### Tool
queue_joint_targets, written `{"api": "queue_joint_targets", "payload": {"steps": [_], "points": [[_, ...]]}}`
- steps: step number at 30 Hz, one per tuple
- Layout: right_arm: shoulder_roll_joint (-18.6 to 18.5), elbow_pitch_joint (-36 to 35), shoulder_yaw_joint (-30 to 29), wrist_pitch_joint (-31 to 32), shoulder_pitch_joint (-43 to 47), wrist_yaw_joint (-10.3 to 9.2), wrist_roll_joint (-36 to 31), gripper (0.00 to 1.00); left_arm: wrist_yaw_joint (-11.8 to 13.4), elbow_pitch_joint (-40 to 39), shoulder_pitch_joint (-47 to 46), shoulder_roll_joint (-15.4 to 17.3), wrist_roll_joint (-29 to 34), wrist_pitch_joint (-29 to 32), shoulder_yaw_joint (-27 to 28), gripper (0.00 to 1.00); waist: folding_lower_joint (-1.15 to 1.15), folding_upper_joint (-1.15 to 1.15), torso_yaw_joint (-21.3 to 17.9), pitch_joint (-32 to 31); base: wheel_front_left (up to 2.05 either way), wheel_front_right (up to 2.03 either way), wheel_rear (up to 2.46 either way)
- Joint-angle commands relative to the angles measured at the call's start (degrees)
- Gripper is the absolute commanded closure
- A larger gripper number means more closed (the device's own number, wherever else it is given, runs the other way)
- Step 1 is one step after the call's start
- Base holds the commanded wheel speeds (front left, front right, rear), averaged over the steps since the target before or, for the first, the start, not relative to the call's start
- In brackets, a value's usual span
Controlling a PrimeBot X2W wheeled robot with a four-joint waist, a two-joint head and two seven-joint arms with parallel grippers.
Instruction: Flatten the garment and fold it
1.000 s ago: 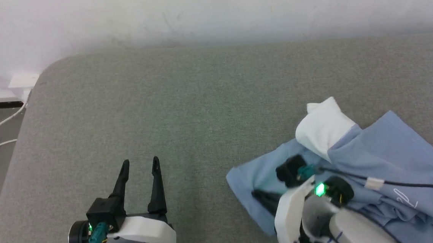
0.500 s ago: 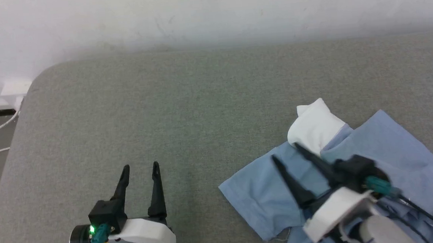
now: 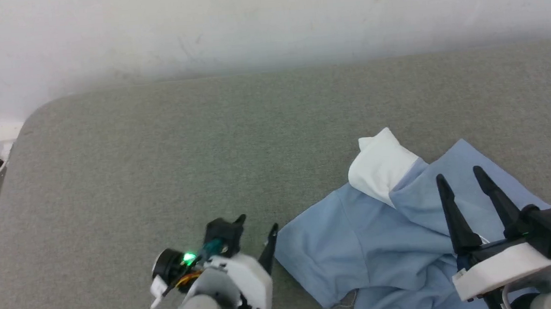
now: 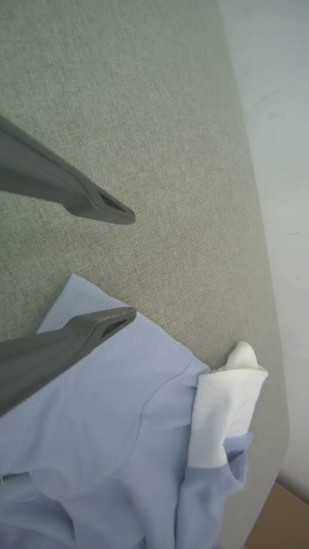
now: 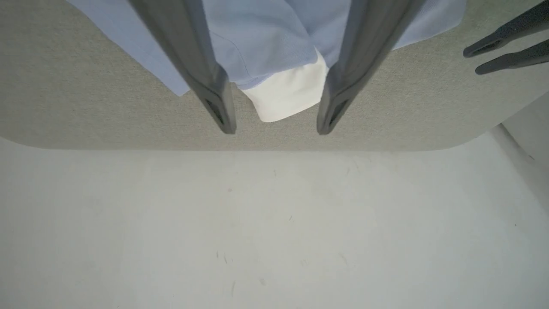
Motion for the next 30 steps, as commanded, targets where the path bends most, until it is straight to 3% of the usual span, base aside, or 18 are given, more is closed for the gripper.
{"api": "queue_joint_targets", "payload": {"steps": [1, 9, 15, 16, 17, 18, 21, 25, 30], "points": [[0.54, -1.21, -0.55, 0.63, 0.77, -0.04, -0.60, 0.00, -1.02, 1.61, -2.57, 0.42, 0.36, 2.62, -1.30, 0.00, 0.00, 0.00, -0.84, 0.50, 0.00, 0.00, 0.00], [1.68, -3.94, -0.73, 2.16, 1.43, -0.04, -1.05, 0.00, -2.85, 9.99, -10.92, 3.03, -1.73, 16.70, -9.94, 0.00, 0.00, 0.00, -3.06, 2.08, 0.00, 0.00, 0.00], [2.06, -3.80, -0.78, 2.19, 1.04, -0.04, -0.79, 0.00, -2.90, 14.59, -15.30, 6.11, -9.25, 28.98, -24.29, 0.00, 0.00, 0.00, -4.49, 2.95, 0.00, 0.00, 0.00], [2.10, -3.70, -0.80, 2.20, 1.03, -0.04, -0.77, 0.00, -2.90, 14.51, -15.83, 6.74, -11.17, 31.00, -27.26, 0.34, 0.00, 0.00, -4.63, 3.06, 0.00, 0.00, 0.00], [2.13, -3.65, -0.80, 2.15, 1.01, -0.04, -0.73, 0.00, -2.91, 14.22, -16.35, 7.45, -13.26, 33.01, -30.18, 0.56, 0.00, 0.00, -4.72, 3.22, 0.00, 0.00, 0.00], [2.17, -3.60, -0.81, 2.07, 0.96, -0.04, -0.71, 0.00, -2.91, 13.68, -16.97, 8.30, -15.22, 34.49, -32.65, 1.00, 0.00, 0.00, -4.81, 3.36, 0.00, 0.00, 0.00], [2.25, -3.37, -0.65, 2.05, 0.68, -0.04, -0.68, 0.00, -2.91, 12.26, -18.12, 10.98, -20.80, 36.10, -35.92, 1.00, 0.00, 0.00, -5.24, 3.58, 0.00, 0.00, 0.00], [2.34, -3.27, -1.26, 2.12, 0.75, -0.04, -0.44, 0.00, -2.58, 11.82, -18.19, 12.93, -23.37, 33.18, -34.12, 1.00, 0.00, 0.00, -5.15, 3.69, 0.00, 0.00, 0.00], [2.42, -2.27, -3.05, 2.52, 1.01, -0.04, 0.33, 0.00, 4.22, 8.98, -15.84, 14.89, -23.75, 21.41, -28.39, 1.00, 0.00, 0.00, -4.23, 3.45, 0.00, 0.00, 0.00]]}}
